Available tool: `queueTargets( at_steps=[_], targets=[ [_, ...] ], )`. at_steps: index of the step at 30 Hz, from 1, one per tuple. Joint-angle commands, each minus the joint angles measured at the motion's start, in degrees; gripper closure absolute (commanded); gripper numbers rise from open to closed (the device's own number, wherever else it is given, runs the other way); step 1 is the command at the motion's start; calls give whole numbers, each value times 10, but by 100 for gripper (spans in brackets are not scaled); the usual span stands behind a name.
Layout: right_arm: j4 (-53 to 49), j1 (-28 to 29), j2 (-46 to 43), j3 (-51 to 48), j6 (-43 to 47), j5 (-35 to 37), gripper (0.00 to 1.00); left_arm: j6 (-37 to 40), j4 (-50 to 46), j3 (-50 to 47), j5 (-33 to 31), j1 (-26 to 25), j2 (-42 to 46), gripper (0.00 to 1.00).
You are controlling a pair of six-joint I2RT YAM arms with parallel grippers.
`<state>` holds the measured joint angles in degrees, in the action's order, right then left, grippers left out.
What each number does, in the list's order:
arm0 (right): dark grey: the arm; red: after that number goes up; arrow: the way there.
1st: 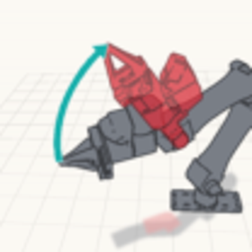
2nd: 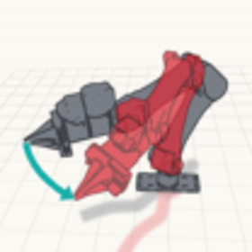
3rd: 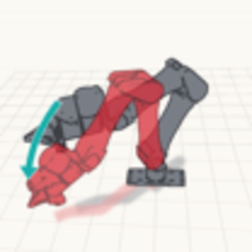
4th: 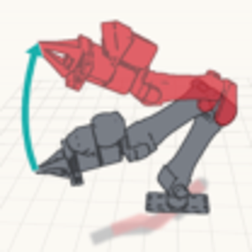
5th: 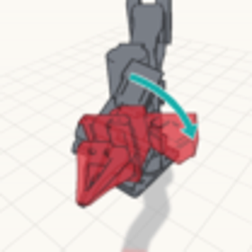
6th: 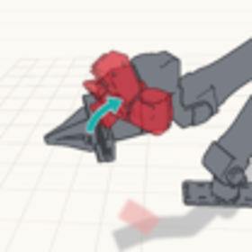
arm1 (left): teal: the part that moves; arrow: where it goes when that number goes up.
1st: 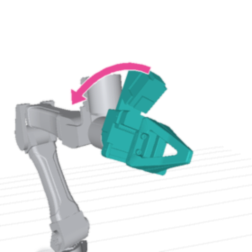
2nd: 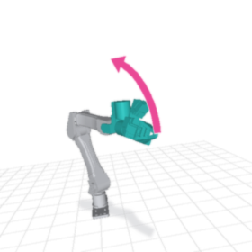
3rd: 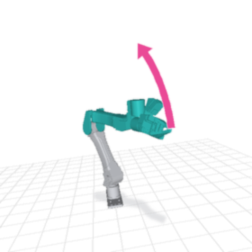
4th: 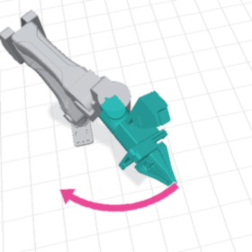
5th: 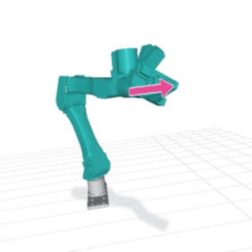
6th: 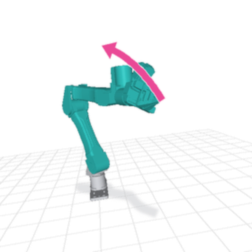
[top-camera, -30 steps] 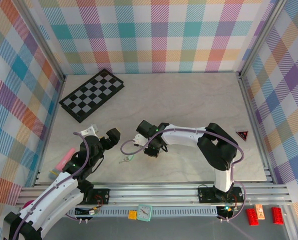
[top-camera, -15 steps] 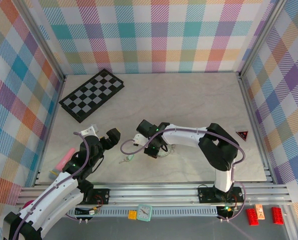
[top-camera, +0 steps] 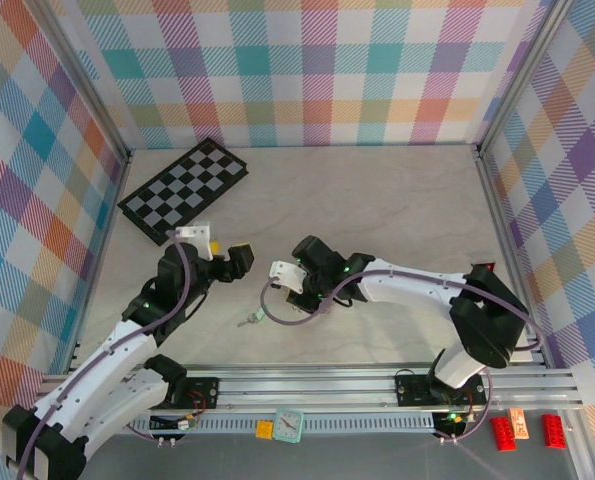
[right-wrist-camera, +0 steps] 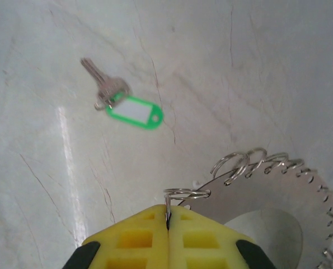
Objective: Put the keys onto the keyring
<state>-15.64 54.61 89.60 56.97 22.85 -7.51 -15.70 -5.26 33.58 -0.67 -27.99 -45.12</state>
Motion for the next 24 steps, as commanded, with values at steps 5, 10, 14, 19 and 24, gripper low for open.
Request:
queueTargets(
  at_steps=[5,10,14,19,24],
  targets=[
    [116,-25,-60,-37,10,-98,100,158,-44,58,137,-5,-35,23],
    [93,-44,-83,-33,5,-137,100,172,-26,42,188,-5,-39,28],
    [88,-58,-95,-35,-4,-147,100,184,2,21,215,-9,-40,23],
    [112,-72,-115,-49,-13,-173,100,207,35,-6,232,-21,-42,23],
    [104,-81,-128,-51,-12,-198,100,242,54,-23,213,-48,-59,21]
  ],
)
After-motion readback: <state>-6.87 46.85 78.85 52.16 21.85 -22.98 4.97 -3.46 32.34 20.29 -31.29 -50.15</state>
